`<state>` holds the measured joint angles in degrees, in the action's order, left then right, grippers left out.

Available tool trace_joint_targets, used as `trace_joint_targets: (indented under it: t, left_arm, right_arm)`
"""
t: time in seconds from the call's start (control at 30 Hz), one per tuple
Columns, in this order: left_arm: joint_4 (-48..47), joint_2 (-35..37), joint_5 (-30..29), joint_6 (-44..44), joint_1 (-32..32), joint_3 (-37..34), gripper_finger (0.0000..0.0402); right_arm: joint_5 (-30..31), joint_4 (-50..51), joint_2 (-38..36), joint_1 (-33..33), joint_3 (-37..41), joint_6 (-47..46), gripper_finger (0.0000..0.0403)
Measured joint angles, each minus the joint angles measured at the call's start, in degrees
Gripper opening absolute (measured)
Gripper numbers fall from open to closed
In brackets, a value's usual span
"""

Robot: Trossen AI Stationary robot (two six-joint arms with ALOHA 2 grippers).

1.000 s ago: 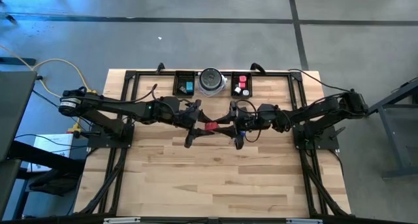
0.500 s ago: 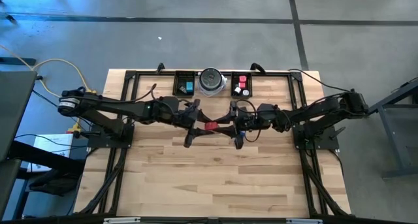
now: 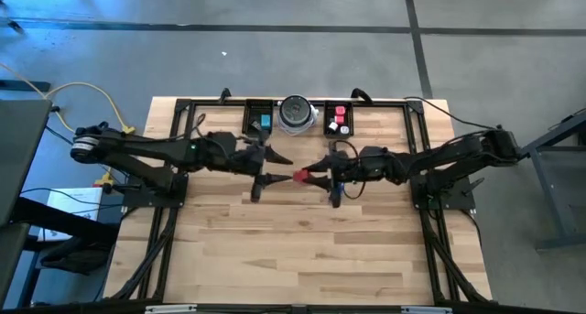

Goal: Pick & Place Office items
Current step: Put the red charger adapter into the right black basket

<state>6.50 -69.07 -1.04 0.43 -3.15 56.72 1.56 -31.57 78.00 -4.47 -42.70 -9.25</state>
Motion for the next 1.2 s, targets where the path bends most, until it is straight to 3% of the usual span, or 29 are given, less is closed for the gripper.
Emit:
trace_joint_targets:
  t: [0.33, 0.63, 0.93, 1.2]
  left_arm:
    - [-6.5, 1.0, -0.4, -0.9, -2.8, 0.1, 0.0181]
    - [-13.8, 0.8, -0.6, -2.2, -6.7, 0.0, 0.0181]
    - [-15.6, 0.8, -0.6, -2.6, -8.0, 0.0, 0.0181]
    - [-15.6, 0.8, -0.6, -3.1, -8.0, -0.1, 0.0181]
  right_arm:
    - [6.5, 9.0, -3.7, 4.0, 0.0, 4.1, 0.0108]
    - [8.2, 8.1, -3.7, 12.9, 2.2, 4.2, 0.0107]
    - [9.4, -3.0, -3.8, 20.5, 11.2, 1.5, 0.0107]
    - [15.2, -14.6, -3.2, 23.1, 19.0, 1.8, 0.0107]
